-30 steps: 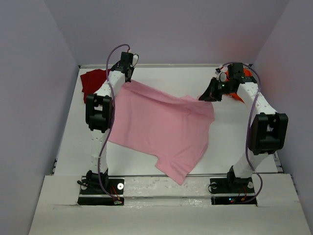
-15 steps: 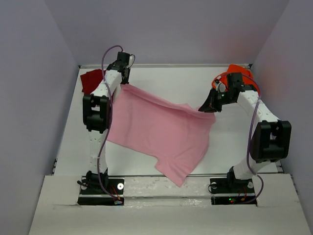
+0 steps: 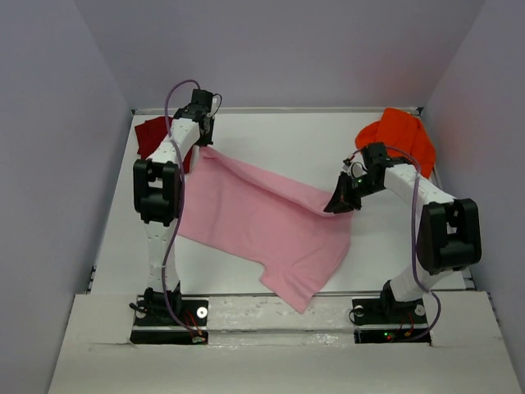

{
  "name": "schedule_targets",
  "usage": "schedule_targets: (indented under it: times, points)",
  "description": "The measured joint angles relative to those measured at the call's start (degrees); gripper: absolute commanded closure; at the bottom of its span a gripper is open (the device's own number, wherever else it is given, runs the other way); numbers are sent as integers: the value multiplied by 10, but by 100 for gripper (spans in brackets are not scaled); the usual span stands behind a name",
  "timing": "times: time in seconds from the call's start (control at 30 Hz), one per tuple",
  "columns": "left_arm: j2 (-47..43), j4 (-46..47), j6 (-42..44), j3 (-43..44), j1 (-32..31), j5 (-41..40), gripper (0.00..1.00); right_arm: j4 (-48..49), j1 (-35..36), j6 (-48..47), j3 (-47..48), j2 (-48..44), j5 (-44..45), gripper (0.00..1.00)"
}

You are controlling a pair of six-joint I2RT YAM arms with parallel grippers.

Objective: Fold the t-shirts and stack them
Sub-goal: Fold the flattened tshirt in 1/3 of the way

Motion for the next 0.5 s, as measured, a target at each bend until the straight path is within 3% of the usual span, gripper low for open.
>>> schedule_targets:
  times: [0.5]
  points:
    - [0,-31,0,2,15,23,100,30,74,36,-50,21,28,100]
